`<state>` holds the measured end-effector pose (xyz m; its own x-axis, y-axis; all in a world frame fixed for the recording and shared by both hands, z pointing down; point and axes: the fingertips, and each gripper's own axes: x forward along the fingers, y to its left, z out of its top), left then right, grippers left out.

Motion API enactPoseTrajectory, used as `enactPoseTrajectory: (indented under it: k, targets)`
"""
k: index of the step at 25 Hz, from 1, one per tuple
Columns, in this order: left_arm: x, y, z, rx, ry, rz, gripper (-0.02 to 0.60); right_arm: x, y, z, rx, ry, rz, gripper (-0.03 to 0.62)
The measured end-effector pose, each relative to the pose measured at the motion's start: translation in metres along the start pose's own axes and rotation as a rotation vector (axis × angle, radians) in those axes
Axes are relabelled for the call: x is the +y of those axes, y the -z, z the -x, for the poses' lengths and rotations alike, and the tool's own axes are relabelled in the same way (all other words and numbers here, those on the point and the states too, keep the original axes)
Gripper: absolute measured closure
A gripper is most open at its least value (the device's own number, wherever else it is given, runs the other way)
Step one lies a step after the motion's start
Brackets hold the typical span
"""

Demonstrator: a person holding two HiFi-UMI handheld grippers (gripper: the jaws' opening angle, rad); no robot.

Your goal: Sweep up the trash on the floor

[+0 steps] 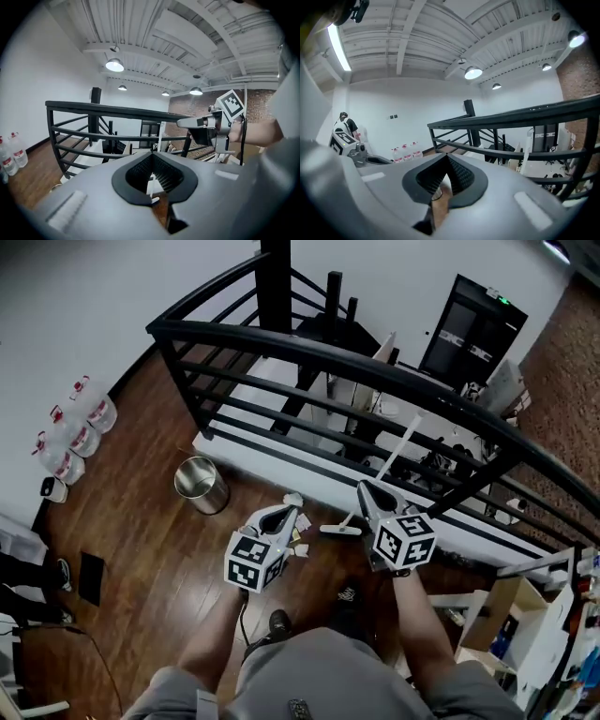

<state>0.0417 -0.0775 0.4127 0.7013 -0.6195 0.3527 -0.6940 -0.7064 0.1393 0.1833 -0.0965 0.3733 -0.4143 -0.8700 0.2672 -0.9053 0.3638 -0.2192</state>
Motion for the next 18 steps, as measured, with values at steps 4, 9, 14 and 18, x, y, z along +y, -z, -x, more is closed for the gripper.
enactPoseTrajectory:
  k: [4,9,14,18]
  targets:
    - [-0.013,-0.019,0.057,-0.054,0.056,0.006,0.575,0.082,0.002,0.022,-0.030,-0.022,0.066,0.594]
    - [-0.028,-0.040,0.095,-0.089,0.074,-0.055,0.574,0.138,-0.017,0.045,-0.077,-0.035,0.113,0.594]
    - [-0.044,-0.047,0.114,-0.114,0.086,-0.071,0.575,0.177,-0.028,0.060,-0.118,-0.073,0.117,0.594]
    - [-0.050,-0.053,0.123,-0.136,0.102,-0.094,0.574,0.193,-0.029,0.063,-0.137,-0.079,0.114,0.594]
